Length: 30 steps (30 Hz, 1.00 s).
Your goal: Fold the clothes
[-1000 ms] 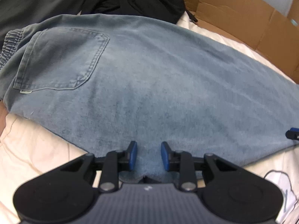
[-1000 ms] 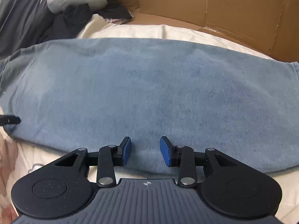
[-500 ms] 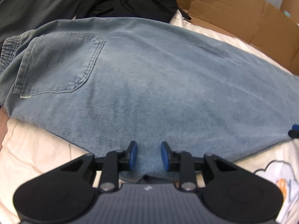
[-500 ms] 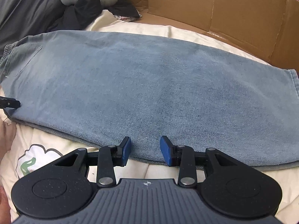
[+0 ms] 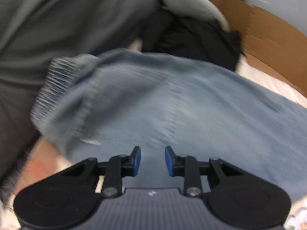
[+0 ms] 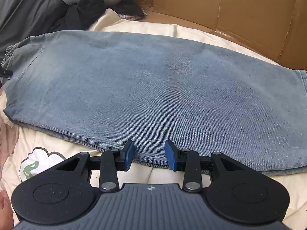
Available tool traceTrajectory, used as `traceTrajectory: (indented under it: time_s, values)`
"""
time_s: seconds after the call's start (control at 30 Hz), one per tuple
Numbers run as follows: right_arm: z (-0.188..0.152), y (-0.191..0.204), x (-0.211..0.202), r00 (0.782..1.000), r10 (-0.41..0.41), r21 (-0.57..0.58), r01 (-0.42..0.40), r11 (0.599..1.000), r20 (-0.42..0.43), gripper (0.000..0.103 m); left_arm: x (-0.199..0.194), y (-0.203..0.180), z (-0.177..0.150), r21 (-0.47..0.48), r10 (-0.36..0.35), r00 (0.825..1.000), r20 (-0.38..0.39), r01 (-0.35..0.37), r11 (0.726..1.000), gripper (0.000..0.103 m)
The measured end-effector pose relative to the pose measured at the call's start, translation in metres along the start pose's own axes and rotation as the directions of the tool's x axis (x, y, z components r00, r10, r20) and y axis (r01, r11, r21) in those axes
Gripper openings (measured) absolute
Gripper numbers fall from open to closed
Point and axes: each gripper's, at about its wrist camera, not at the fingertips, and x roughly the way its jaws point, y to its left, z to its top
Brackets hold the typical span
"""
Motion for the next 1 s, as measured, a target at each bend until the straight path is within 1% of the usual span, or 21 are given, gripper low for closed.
traceTrajectory:
  time_s: [0.13,0.27,0.33,0.43,0.53,0.7,0.83,0.9,0.97,1.0]
  values:
    - [0.0,-0.002,0.0,1.0,0.008,0.006,-0.008,1.0,-0.001,0.042,-0.002,0.028,0.023,-0.027,0.064,0.996,0.066,-0.062,0.998,0.034]
    - [0.0,-0.004,0.001,1.0,0.011,0.006,-0.011,1.0,-0.002,0.042,0.008,0.048,0.048,-0.056,0.134,0.987,0.085,-0.129,0.99,0.034]
    - [-0.001,-0.004,0.001,1.0,0.01,0.005,-0.01,1.0,0.0,0.042,0.013,0.058,0.06,-0.069,0.136,0.987,0.091,-0.13,0.989,0.034]
    - [-0.001,-0.004,0.002,1.0,0.012,0.007,-0.012,1.0,-0.001,0.042,0.023,0.067,0.077,-0.059,0.133,0.988,0.076,-0.129,0.99,0.034]
    - [-0.001,-0.004,0.002,1.0,0.012,0.008,-0.012,1.0,-0.001,0.042,0.031,0.074,0.088,-0.072,0.122,0.99,0.074,-0.116,0.991,0.034]
    - [-0.001,-0.005,0.001,1.0,0.013,-0.001,-0.013,1.0,-0.004,0.041,0.056,0.078,0.099,-0.057,0.118,0.992,0.032,-0.116,0.992,0.033]
    - [-0.002,-0.004,0.001,1.0,0.013,-0.007,-0.013,1.0,-0.002,0.041,0.077,0.082,0.106,-0.063,0.123,0.992,-0.005,-0.124,0.99,0.033]
    - [-0.003,-0.003,0.001,1.0,0.01,-0.012,-0.01,1.0,0.001,0.042,0.086,0.085,0.11,-0.076,0.115,0.993,-0.014,-0.115,0.99,0.032]
    - [-0.004,-0.003,0.001,1.0,0.008,-0.016,-0.008,1.0,0.005,0.042,0.095,0.088,0.114,-0.093,0.103,0.994,-0.021,-0.104,0.99,0.03]
    - [-0.004,-0.003,0.001,1.0,0.008,-0.018,-0.008,1.0,0.006,0.042,0.099,0.088,0.116,-0.096,0.099,0.995,-0.023,-0.101,0.99,0.026]
